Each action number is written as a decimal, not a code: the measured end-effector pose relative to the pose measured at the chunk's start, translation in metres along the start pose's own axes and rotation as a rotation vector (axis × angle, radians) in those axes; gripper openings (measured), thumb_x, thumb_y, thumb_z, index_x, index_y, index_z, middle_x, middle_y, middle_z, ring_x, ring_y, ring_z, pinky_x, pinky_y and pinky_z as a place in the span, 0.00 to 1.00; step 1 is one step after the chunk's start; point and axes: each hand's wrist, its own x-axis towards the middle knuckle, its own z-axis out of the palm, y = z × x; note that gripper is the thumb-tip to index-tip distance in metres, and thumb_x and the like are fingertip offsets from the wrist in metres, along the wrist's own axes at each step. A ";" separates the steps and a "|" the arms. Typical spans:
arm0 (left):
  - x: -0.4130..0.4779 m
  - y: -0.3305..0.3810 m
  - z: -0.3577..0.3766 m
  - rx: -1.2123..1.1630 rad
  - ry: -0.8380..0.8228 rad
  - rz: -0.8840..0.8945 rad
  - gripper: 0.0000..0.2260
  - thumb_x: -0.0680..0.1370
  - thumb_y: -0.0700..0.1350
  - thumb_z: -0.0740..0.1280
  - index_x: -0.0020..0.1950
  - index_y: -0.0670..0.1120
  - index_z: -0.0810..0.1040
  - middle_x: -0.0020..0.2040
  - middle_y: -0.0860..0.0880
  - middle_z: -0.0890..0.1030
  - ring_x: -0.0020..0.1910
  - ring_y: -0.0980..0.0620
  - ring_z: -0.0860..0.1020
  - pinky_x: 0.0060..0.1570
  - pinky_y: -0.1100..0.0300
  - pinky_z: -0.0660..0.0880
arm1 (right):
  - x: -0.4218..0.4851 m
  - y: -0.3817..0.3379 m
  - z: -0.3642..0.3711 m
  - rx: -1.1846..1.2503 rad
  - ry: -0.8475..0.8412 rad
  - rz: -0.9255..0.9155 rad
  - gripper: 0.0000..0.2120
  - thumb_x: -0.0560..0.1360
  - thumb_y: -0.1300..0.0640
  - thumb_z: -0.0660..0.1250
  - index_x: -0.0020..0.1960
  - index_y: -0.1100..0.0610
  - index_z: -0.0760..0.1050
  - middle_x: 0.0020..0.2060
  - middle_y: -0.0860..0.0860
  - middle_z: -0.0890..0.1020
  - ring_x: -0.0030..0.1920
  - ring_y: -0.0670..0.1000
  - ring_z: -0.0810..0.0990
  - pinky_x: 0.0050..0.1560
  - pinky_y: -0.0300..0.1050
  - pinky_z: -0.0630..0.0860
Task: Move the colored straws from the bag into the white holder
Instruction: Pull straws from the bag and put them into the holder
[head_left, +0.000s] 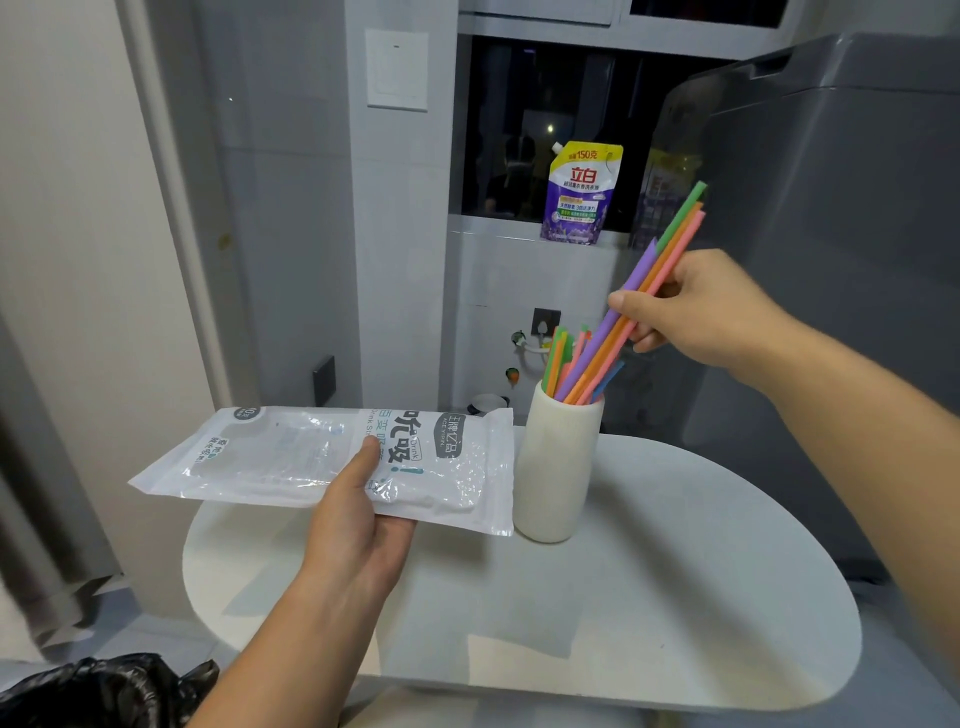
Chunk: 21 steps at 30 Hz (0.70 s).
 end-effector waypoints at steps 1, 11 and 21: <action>0.000 0.000 0.000 -0.003 0.000 -0.002 0.10 0.82 0.40 0.68 0.63 0.42 0.81 0.54 0.45 0.89 0.51 0.47 0.88 0.55 0.45 0.82 | 0.004 0.000 0.004 -0.010 -0.017 0.009 0.07 0.76 0.49 0.71 0.44 0.51 0.80 0.38 0.50 0.85 0.32 0.46 0.86 0.34 0.37 0.82; 0.003 -0.002 -0.001 0.003 -0.010 -0.012 0.10 0.81 0.40 0.68 0.62 0.43 0.81 0.53 0.45 0.89 0.50 0.46 0.88 0.47 0.46 0.86 | 0.016 0.006 0.046 -0.120 -0.069 0.016 0.15 0.74 0.47 0.74 0.54 0.56 0.78 0.50 0.54 0.84 0.45 0.51 0.83 0.38 0.39 0.77; 0.001 -0.006 -0.001 0.017 -0.022 -0.031 0.10 0.81 0.40 0.68 0.62 0.41 0.82 0.54 0.44 0.89 0.51 0.47 0.88 0.52 0.46 0.83 | 0.016 -0.010 0.050 -0.021 0.132 -0.216 0.37 0.78 0.55 0.70 0.80 0.47 0.54 0.71 0.52 0.72 0.64 0.51 0.75 0.59 0.53 0.77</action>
